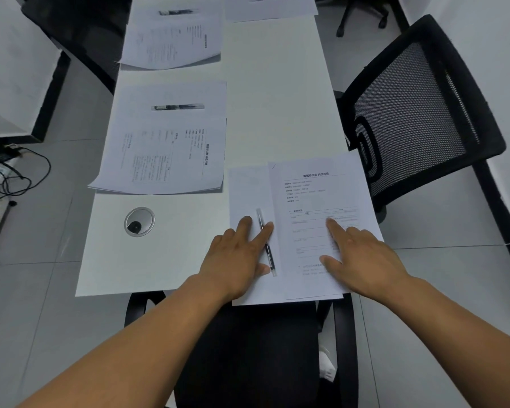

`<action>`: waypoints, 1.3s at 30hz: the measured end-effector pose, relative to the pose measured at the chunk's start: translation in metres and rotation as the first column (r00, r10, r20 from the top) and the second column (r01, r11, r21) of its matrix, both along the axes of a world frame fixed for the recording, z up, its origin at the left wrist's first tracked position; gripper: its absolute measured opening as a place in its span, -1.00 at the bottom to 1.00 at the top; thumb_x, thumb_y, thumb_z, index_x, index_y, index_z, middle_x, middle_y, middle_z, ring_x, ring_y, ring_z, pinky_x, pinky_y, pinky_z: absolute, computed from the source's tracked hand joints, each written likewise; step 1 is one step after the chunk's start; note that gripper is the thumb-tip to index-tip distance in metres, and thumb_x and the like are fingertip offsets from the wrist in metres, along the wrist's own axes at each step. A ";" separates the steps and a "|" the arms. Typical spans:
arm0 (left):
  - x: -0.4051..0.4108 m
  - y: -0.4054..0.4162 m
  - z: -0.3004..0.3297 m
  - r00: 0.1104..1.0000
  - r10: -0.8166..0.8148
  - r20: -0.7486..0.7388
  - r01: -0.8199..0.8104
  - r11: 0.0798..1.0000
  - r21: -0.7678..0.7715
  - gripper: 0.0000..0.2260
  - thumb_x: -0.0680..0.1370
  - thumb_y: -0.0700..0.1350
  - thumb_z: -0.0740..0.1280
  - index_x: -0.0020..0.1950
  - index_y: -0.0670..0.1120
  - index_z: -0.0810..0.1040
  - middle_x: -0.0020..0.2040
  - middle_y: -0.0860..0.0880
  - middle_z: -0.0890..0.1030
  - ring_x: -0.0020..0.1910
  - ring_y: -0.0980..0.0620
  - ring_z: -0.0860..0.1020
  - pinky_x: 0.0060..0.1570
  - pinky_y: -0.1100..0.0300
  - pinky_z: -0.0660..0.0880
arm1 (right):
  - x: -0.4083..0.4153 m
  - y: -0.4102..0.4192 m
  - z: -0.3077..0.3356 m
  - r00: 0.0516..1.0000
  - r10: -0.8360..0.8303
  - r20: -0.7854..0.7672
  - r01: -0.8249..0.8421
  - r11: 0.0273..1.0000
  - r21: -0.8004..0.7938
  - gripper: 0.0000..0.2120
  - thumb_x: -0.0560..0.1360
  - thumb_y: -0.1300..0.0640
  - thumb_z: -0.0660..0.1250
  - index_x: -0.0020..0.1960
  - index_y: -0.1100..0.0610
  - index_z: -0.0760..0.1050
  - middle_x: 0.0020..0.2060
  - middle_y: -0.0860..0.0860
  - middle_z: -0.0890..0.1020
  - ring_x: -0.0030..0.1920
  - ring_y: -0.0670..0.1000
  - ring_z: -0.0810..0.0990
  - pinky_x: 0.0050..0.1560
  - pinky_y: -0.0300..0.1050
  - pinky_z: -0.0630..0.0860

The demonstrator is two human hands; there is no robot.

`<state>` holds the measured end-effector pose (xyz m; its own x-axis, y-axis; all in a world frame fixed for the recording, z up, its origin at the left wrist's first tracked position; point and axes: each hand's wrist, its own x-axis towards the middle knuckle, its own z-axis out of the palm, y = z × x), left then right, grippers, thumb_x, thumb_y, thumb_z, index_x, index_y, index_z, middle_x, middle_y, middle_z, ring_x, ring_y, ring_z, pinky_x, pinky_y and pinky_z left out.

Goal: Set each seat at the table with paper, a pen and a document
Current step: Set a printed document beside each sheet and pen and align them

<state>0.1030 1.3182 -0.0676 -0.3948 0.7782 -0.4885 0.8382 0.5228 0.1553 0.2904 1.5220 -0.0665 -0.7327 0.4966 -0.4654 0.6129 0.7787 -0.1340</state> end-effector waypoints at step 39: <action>-0.014 0.002 0.009 0.991 0.014 0.132 -0.009 0.999 -0.044 -0.12 0.67 0.28 0.33 0.79 0.05 -0.11 0.71 -0.03 -0.08 0.53 -0.22 0.36 0.58 -0.03 0.29 | 0.007 -0.024 0.003 1.000 -0.022 -0.013 0.022 1.000 0.010 -0.21 0.69 -0.31 0.09 0.75 -0.04 -0.17 0.39 -0.02 0.48 0.35 0.05 0.47 0.22 0.00 0.55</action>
<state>0.0895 1.3202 -0.0582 -0.3335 0.7512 -0.5697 0.8058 0.5407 0.2413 0.2976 1.4985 -0.0633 -0.7273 0.5173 -0.4509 0.6283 0.7662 -0.1345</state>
